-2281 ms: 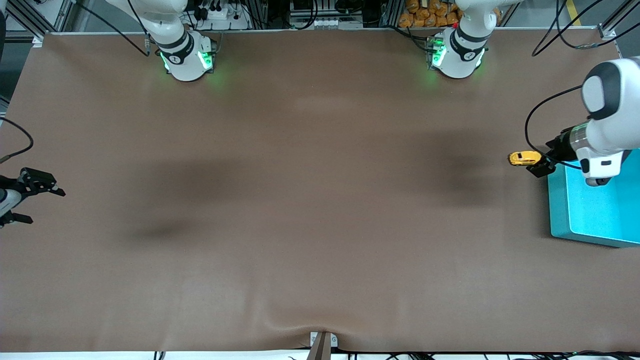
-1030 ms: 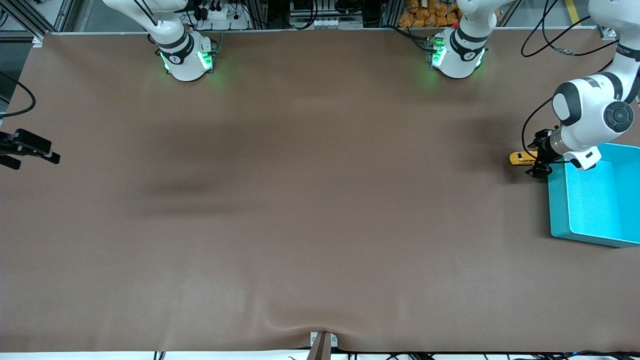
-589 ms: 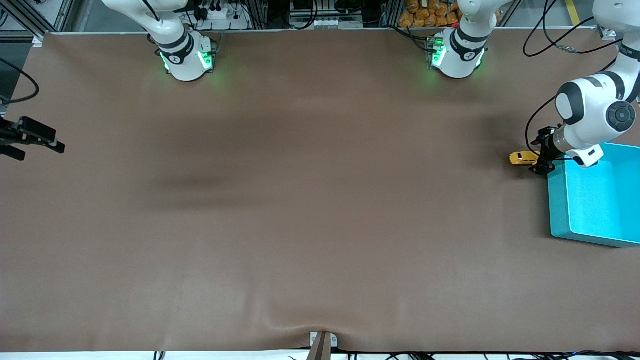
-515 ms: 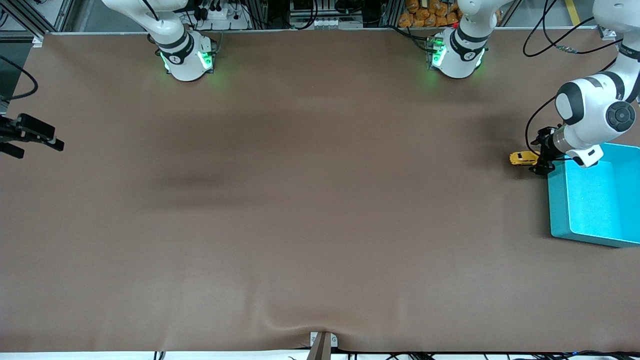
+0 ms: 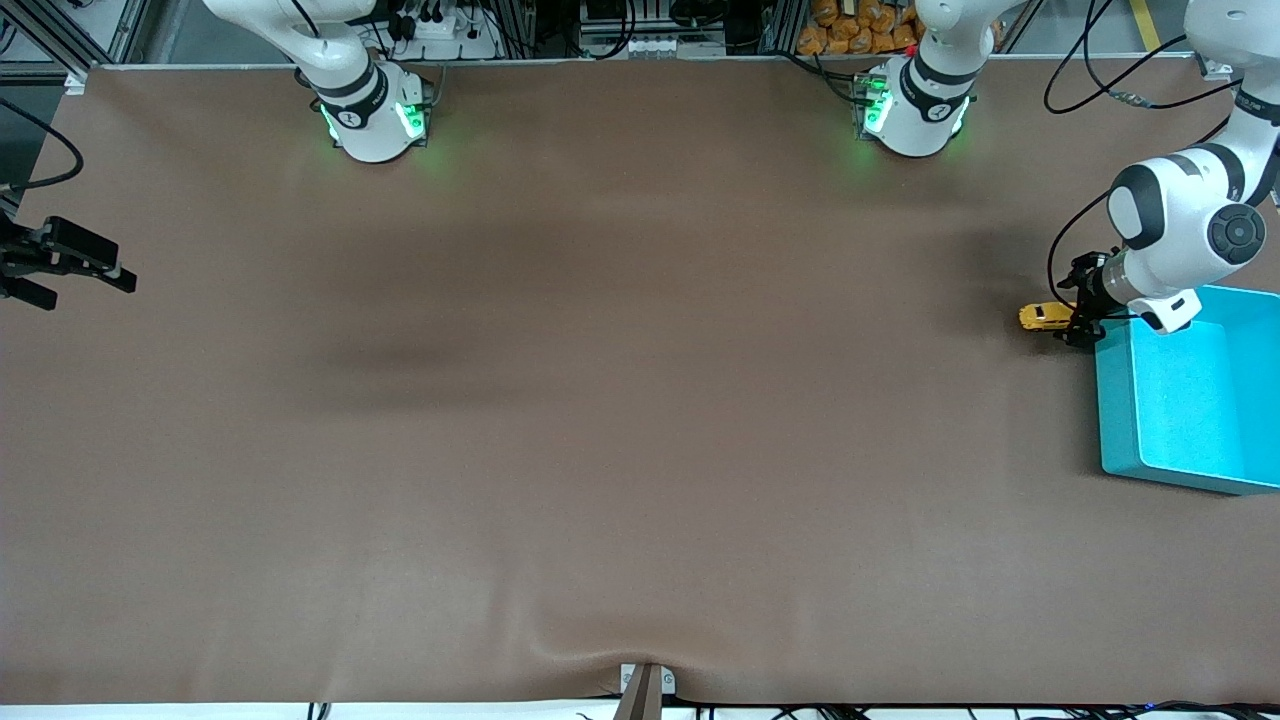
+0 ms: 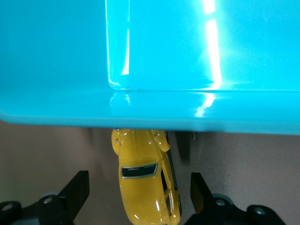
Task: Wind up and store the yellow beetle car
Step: 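Lower the left gripper and close it on the yellow car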
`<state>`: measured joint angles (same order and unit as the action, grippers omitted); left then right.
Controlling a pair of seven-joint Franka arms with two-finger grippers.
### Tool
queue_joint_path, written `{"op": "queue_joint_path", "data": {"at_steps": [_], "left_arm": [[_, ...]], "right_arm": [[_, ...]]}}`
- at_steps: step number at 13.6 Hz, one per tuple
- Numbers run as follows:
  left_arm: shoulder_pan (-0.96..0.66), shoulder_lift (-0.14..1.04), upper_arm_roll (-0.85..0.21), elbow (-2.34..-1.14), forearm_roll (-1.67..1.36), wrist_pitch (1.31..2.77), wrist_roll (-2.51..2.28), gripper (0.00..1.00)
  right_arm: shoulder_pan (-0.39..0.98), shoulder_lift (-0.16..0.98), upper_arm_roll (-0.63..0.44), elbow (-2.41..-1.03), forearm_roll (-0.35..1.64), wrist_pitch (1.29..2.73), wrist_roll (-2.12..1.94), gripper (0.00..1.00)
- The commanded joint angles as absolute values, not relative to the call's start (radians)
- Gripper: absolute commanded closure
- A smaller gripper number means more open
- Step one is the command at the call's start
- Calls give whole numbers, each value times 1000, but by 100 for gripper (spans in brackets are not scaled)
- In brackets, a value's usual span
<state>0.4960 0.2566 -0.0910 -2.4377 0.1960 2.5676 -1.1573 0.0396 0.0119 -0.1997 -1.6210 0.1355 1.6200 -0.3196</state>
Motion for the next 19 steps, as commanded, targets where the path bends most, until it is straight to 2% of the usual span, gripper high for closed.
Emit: {"op": "queue_joint_path", "data": {"at_steps": [1, 3, 6, 10, 16, 19], "left_arm": [[511, 256, -101, -2444, 224, 2586, -1169, 47], [511, 250, -101, -2442, 224, 2586, -1170, 76], [508, 244, -109, -2433, 224, 2586, -1193, 88], [503, 204, -152, -2418, 224, 2571, -1209, 92], [503, 132, -301, -2234, 218, 2213, -1162, 92], [509, 123, -307, -2145, 216, 2154, -902, 99]], "right_arm": [[57, -15, -215, -1641, 135, 1602, -330, 0], [57, -14, -216, -1641, 135, 1600, -330, 0], [58, -14, -216, -1640, 135, 1600, -328, 0], [61, -14, -215, -1617, 135, 1600, -322, 0], [75, -25, -212, -1577, 101, 1592, -316, 0], [75, -35, -161, -1572, 31, 1556, -286, 0]]}}
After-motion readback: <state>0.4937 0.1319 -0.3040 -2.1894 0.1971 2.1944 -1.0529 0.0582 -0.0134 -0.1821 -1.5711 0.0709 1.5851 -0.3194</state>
